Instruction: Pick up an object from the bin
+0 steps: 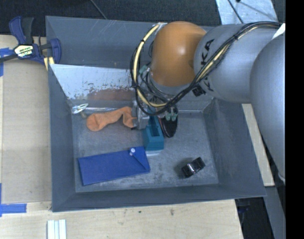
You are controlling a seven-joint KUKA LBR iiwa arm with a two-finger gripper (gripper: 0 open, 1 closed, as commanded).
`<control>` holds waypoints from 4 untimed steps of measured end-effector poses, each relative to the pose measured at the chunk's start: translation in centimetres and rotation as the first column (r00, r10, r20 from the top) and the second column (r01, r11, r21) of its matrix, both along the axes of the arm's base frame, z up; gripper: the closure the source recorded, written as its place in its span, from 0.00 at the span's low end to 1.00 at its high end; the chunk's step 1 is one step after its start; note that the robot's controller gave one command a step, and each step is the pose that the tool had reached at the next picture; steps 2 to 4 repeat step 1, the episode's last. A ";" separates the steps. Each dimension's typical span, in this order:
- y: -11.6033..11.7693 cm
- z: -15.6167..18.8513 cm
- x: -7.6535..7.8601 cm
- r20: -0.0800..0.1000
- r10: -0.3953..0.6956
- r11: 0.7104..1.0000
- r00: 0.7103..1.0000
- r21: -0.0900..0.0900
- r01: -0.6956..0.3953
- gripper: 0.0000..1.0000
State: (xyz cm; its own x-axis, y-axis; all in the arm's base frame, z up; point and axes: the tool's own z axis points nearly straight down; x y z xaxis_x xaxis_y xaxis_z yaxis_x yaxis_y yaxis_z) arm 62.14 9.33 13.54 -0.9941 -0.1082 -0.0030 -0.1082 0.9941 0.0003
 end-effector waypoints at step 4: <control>-1.0 6.1 -1.8 -0.005 0.011 1.000 1.000 -0.001 -0.011 1.00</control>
Offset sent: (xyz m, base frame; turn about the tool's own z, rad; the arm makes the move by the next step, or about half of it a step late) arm -0.0337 -0.0260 0.1668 0.0063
